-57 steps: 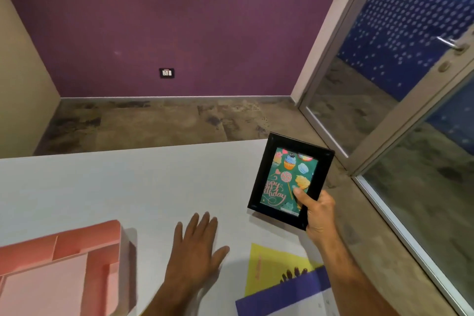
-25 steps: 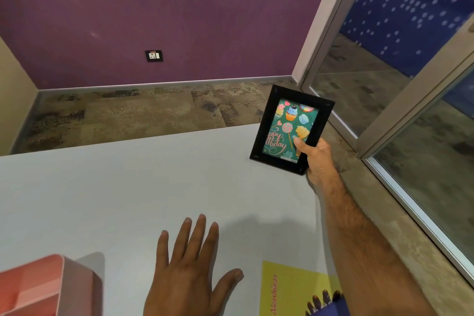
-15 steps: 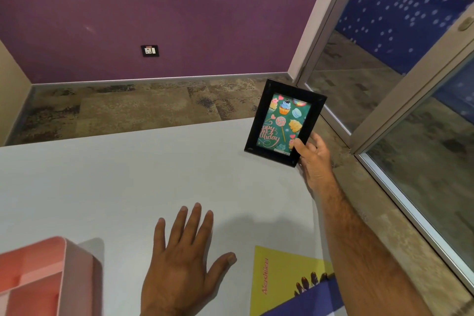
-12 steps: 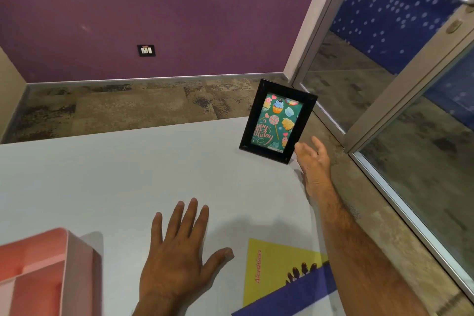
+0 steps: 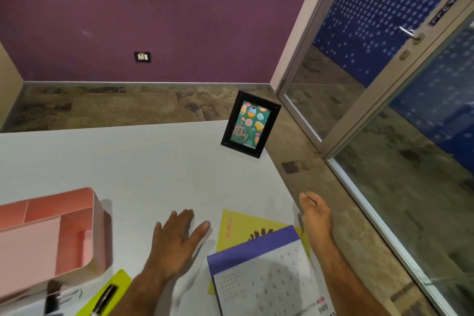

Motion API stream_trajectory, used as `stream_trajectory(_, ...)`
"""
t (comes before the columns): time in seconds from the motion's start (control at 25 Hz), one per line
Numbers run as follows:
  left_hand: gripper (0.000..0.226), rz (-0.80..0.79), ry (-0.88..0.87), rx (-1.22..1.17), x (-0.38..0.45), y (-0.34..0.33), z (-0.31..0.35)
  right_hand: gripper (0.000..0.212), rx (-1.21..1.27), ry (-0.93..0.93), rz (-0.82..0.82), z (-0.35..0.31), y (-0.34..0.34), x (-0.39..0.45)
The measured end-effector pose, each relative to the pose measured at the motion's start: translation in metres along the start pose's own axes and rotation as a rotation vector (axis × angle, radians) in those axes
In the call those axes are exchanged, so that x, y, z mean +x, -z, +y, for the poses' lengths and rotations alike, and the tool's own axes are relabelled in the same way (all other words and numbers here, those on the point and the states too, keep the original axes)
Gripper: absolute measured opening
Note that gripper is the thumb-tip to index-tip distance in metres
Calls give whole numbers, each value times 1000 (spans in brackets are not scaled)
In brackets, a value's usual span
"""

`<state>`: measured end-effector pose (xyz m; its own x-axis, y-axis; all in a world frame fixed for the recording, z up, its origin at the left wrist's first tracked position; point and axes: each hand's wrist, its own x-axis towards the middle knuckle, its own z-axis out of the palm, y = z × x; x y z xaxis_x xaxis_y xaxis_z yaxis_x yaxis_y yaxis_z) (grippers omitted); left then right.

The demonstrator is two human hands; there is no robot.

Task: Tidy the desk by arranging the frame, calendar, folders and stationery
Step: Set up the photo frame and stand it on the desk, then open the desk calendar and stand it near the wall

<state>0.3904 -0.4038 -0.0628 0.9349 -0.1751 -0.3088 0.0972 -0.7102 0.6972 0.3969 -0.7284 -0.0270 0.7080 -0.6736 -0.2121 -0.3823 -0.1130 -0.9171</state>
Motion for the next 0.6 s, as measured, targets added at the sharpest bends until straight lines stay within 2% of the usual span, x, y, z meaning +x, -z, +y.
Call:
stream_trajectory(0.08, 94, 102, 59, -191, -32, -9, 12, 18, -102, -5, 49, 12, 24, -29)
stream_trajectory(0.16, 77, 188, 116, -255, -57, -20, 21, 4, -205, -7, 84, 25, 42, -51)
stream_trajectory(0.28, 57, 205, 202, -346, -94, -34, 36, 23, -369, -49, 75, 55, 68, -75)
stream_trajectory(0.4, 56, 108, 315, -448, -125, -49, 46, 49, -559, -114, 19, 87, 86, -86)
stream_trajectory(0.48, 62, 35, 381, -486, -139, -58, 55, 50, -650, -141, 21, 90, 88, -95)
stream_trajectory(0.6, 56, -26, 417, -567, -153, -61, 75, 48, -652, -182, -14, 77, 86, -107)
